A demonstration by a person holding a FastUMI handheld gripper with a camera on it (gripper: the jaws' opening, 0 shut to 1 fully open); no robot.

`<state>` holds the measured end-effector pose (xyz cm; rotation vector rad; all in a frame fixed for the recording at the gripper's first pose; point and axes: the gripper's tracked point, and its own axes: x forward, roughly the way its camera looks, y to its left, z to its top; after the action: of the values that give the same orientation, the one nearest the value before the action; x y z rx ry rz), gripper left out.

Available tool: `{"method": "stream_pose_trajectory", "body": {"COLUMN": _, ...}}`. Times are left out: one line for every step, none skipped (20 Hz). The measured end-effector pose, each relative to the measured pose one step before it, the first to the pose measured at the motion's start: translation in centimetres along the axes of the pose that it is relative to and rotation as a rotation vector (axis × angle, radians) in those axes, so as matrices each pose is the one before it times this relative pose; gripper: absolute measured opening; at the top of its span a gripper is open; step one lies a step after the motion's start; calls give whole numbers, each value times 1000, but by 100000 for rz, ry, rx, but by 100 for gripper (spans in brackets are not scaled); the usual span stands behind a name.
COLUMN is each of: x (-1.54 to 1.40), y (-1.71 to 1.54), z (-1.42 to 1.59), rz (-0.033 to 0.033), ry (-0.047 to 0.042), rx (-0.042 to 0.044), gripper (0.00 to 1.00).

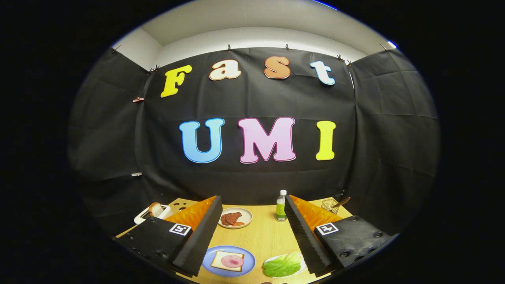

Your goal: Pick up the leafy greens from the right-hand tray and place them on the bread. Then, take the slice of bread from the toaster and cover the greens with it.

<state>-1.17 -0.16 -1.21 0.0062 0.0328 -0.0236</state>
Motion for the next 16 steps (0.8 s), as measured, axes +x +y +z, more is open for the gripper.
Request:
{"method": "stream_pose_trajectory", "body": {"x": -58, "y": -88, "z": -321, "rz": -496, "ry": 604, "rx": 201, "gripper": 98}}
{"method": "stream_pose_trajectory", "body": {"x": -122, "y": -147, "z": -368, "rz": -334, "ry": 926, "rx": 510, "gripper": 99}}
{"method": "stream_pose_trajectory", "body": {"x": -94, "y": -178, "z": -367, "rz": -536, "ry": 1098, "rx": 527, "gripper": 98}}
{"method": "stream_pose_trajectory", "body": {"x": -36, "y": -304, "z": -430, "rz": -882, "ry": 1365, "rx": 672, "gripper": 98}}
{"method": "stream_pose_trajectory", "body": {"x": 55, "y": -272, "z": -418, "rz": -850, "ry": 1401, "rx": 694, "gripper": 98}}
{"method": "stream_pose_trajectory", "body": {"x": 12, "y": -220, "z": -443, "rz": -703, "ry": 1326, "rx": 866, "gripper": 99}}
{"method": "stream_pose_trajectory", "body": {"x": -16, "y": -121, "z": -482, "rz": -682, "ry": 1341, "rx": 801, "gripper": 99}}
{"method": "stream_pose_trajectory", "body": {"x": -45, "y": -184, "z": -528, "rz": -859, "ry": 1507, "rx": 564, "gripper": 100}}
{"method": "stream_pose_trajectory", "body": {"x": 160, "y": -393, "z": -602, "rz": -944, "ry": 1566, "rx": 394, "gripper": 100}}
{"method": "stream_pose_trajectory", "body": {"x": -72, "y": -203, "z": -476, "rz": -633, "ry": 1526, "rx": 302, "gripper": 100}}
{"method": "stream_pose_trajectory", "body": {"x": -26, "y": -198, "z": -339, "rz": -537, "ry": 1087, "rx": 284, "gripper": 100}}
{"method": "stream_pose_trajectory", "body": {"x": -14, "y": -133, "z": -180, "rz": -640, "ry": 970, "rx": 185, "gripper": 100}}
{"method": "stream_pose_trajectory", "body": {"x": -29, "y": -205, "z": -273, "rz": -339, "ry": 1055, "rx": 248, "gripper": 100}}
{"method": "stream_pose_trajectory", "body": {"x": -32, "y": -108, "z": -103, "rz": -333, "ry": 815, "rx": 246, "gripper": 100}}
{"method": "stream_pose_trajectory", "body": {"x": 93, "y": -70, "z": -103, "rz": -70, "ry": 1153, "rx": 144, "gripper": 100}}
{"method": "stream_pose_trajectory", "body": {"x": 107, "y": 33, "z": -73, "rz": 429, "ry": 1002, "rx": -80, "gripper": 100}}
